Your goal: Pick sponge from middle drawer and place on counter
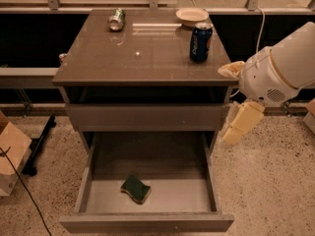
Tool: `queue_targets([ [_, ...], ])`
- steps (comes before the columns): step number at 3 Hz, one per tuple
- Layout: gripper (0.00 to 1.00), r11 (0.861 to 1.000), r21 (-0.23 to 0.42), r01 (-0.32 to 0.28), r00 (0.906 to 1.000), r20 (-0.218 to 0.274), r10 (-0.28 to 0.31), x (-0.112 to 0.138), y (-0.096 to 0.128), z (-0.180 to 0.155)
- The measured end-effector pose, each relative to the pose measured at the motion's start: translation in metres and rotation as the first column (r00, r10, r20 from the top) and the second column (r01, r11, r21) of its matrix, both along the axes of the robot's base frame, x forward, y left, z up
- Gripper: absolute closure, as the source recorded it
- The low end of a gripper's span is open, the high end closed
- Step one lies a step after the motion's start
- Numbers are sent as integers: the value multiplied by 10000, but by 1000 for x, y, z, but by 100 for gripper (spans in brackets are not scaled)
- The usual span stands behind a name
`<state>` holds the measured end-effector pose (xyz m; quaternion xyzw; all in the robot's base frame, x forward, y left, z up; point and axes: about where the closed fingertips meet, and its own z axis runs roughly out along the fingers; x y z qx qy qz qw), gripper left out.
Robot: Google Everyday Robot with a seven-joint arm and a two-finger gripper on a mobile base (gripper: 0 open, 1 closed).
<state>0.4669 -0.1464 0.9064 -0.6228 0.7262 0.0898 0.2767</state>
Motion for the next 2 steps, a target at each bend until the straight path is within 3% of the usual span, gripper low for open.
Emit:
queue_targets([
  [1,0,9998,156,-94,10000,8,93,1,5,-4],
  [2,0,9916,1107,-667,9978,90,662,8,37,-24],
])
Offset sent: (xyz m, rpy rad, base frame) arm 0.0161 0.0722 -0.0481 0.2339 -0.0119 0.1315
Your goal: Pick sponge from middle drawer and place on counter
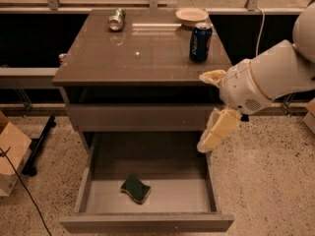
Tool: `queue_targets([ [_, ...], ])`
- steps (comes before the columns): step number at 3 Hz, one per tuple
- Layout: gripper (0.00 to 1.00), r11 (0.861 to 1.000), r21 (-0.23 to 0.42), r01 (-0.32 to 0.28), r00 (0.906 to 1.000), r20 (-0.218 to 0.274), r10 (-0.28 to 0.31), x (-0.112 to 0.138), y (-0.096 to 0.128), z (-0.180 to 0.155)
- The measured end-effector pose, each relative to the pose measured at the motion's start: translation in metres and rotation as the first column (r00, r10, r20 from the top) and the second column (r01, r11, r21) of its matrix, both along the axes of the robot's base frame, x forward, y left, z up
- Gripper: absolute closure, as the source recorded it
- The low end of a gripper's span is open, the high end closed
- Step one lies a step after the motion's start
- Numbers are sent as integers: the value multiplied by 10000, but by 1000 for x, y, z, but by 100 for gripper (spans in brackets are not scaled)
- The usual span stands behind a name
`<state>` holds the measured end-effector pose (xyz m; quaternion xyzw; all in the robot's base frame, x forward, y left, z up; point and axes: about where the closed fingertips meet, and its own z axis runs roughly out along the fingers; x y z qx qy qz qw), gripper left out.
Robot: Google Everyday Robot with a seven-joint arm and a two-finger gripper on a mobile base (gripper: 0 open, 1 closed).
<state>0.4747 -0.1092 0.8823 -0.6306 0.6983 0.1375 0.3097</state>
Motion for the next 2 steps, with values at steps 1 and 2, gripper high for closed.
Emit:
queue_targets([
  [1,0,9928,1073,-535,9985,-56,544,10,34,-36],
  [2,0,9791,1819,-913,9945,-342,991,16,63,-76],
])
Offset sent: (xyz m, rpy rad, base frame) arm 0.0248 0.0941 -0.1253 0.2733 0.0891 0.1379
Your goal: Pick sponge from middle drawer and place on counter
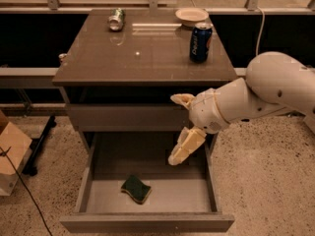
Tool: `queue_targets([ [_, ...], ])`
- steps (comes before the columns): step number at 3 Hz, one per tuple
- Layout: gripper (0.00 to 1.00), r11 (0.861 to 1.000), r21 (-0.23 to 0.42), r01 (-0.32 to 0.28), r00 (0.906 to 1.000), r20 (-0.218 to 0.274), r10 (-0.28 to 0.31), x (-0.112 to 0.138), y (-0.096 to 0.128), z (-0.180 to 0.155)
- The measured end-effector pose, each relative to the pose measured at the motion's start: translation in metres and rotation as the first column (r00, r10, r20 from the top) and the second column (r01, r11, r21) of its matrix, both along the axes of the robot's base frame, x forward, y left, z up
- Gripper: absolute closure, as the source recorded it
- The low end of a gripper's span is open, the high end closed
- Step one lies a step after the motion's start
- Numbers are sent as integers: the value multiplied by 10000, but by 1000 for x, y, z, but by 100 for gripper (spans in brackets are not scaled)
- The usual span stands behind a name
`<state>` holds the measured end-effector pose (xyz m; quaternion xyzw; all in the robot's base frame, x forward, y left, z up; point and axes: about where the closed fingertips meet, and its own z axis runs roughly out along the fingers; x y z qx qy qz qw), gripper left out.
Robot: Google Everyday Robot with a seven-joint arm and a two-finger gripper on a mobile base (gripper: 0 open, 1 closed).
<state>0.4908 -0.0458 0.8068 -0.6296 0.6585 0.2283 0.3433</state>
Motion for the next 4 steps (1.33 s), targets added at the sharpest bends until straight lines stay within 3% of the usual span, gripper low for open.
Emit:
queue_targets([
  [1,0,9949,976,238,9985,-512,-189,8,19,-42],
  [3,0,9921,1193,382,9962,-826,-284,15,38,-67],
  [4,0,9859,1663,189,9953,-968,-27,17,63,-105],
])
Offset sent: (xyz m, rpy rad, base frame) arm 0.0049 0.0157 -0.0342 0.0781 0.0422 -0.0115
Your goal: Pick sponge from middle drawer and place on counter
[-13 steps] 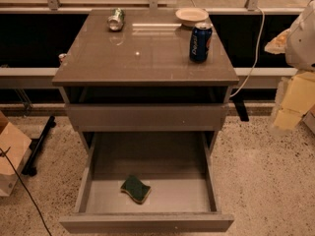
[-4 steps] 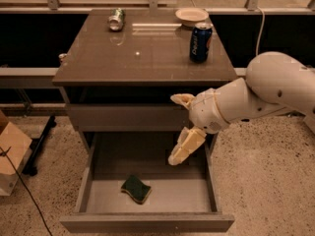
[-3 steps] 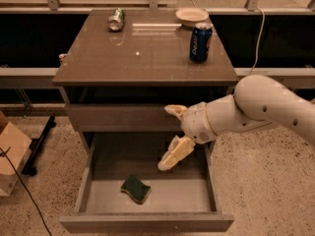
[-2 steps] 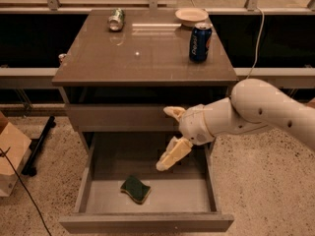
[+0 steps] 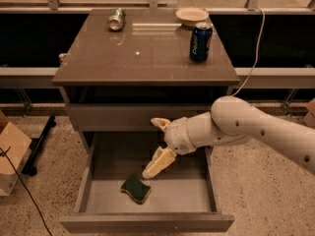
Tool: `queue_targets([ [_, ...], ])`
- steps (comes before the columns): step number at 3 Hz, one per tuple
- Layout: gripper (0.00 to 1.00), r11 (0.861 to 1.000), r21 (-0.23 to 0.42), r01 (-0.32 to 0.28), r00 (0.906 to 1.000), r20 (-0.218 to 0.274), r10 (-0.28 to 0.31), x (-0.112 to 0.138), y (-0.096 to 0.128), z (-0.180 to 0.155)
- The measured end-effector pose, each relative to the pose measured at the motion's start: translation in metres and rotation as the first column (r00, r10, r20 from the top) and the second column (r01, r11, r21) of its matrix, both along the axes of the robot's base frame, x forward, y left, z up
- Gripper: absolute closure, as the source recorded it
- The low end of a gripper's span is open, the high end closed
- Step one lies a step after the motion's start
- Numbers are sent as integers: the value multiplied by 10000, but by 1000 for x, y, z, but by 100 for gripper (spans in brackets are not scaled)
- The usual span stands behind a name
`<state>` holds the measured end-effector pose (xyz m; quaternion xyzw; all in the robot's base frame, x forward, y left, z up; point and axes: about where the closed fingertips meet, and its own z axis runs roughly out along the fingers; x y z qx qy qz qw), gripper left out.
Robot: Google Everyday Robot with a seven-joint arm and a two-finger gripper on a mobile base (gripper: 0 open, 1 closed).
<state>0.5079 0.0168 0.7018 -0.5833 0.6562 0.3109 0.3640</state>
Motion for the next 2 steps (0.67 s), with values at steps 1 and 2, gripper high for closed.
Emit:
queue_targets([
  [1,0,9984,523,-223,9997,-130,230,7,31,-53],
  [2,0,9948,967,-328,9987,-347,363,14,45,-85],
])
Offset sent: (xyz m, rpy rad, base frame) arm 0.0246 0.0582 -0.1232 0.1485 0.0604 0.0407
